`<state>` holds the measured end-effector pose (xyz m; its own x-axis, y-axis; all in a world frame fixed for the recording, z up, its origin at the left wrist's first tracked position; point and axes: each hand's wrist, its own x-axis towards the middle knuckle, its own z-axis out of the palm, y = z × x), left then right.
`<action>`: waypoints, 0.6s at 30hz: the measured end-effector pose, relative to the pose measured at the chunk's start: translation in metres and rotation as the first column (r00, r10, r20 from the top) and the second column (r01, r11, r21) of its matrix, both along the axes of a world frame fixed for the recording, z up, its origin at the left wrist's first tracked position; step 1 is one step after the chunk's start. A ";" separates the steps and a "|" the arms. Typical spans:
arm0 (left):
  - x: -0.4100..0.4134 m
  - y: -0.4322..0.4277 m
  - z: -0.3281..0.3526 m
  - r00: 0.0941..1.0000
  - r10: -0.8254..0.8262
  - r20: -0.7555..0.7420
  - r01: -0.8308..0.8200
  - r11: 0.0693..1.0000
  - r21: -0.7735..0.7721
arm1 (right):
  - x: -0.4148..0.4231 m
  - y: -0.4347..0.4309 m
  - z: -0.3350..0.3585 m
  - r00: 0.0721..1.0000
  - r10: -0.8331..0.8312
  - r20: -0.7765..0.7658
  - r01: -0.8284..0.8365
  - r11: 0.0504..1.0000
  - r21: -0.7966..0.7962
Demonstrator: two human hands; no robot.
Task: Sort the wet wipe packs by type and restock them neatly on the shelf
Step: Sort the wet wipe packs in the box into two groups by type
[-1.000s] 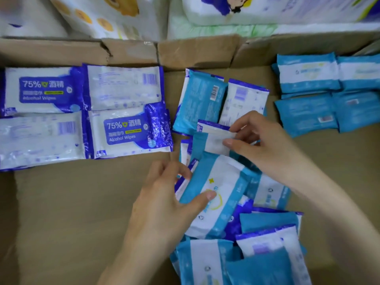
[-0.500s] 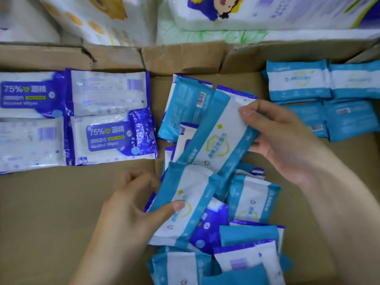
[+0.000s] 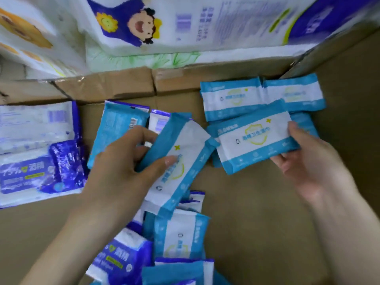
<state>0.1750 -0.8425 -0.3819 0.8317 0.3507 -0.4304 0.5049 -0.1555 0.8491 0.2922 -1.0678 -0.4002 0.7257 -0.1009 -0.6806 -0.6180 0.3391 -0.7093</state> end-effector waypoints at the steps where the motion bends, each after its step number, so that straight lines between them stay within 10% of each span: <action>1: 0.012 -0.009 -0.002 0.998 -0.060 0.012 0.060 0.998 0.021 | 0.006 -0.016 -0.002 0.999 -0.043 -0.009 0.043 0.999 -0.007; 8: 0.091 -0.061 -0.037 0.918 -0.393 -0.055 0.394 0.891 0.225 | 0.037 -0.085 -0.020 0.986 -0.169 -0.002 0.166 0.966 -0.197; 13: 0.112 -0.087 -0.049 0.771 -0.615 -0.166 0.509 0.438 0.741 | 0.042 -0.083 -0.029 0.995 -0.043 0.091 0.071 0.940 -0.334; 18: 0.094 -0.092 -0.066 0.641 -0.754 -0.141 0.519 0.291 0.804 | 0.013 -0.079 -0.030 0.822 0.562 0.093 -0.126 0.338 -0.933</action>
<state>0.2689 -0.9346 -0.4475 0.9586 -0.2723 -0.0839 -0.2371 -0.9257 0.2949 0.3048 -1.1470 -0.4304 0.9874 -0.1395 -0.0754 -0.1559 -0.7682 -0.6210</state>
